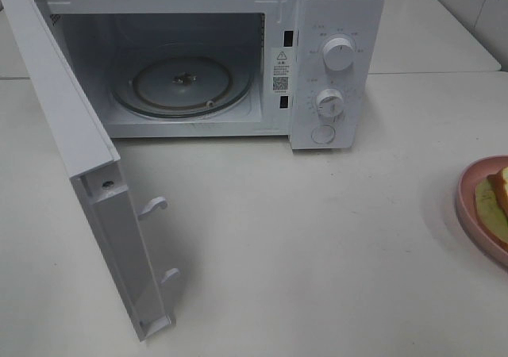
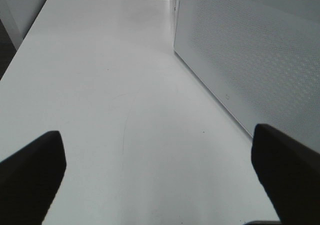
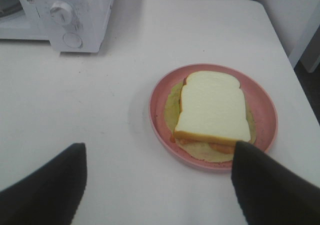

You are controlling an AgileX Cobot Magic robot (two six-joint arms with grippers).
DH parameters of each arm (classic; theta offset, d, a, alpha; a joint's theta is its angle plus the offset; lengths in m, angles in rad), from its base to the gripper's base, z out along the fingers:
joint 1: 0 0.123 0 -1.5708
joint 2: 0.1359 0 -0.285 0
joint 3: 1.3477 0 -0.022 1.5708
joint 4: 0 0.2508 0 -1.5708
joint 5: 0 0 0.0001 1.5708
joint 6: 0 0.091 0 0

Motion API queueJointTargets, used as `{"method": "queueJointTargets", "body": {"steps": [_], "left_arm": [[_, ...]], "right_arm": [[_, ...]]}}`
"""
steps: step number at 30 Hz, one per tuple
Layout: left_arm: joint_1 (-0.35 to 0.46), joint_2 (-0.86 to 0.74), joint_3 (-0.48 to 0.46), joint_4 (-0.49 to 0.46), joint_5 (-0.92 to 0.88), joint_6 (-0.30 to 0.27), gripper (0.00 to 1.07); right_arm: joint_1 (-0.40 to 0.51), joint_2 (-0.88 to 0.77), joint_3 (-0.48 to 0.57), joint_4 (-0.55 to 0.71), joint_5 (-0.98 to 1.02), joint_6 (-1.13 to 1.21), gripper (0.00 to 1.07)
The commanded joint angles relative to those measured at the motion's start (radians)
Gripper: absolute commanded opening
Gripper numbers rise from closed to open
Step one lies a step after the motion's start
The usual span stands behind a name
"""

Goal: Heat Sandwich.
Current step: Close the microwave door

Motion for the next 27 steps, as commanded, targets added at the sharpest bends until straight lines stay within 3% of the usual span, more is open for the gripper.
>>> {"method": "queueJointTargets", "body": {"steps": [1, 27], "left_arm": [[0.002, -0.004, 0.002, -0.002, 0.001, 0.002, 0.95], [0.002, -0.005, 0.002, -0.003, 0.001, 0.002, 0.95]], "right_arm": [[-0.007, -0.046, 0.001, -0.003, -0.003, -0.018, 0.76], [-0.007, -0.045, 0.001, -0.001, -0.003, -0.02, 0.76]]}}
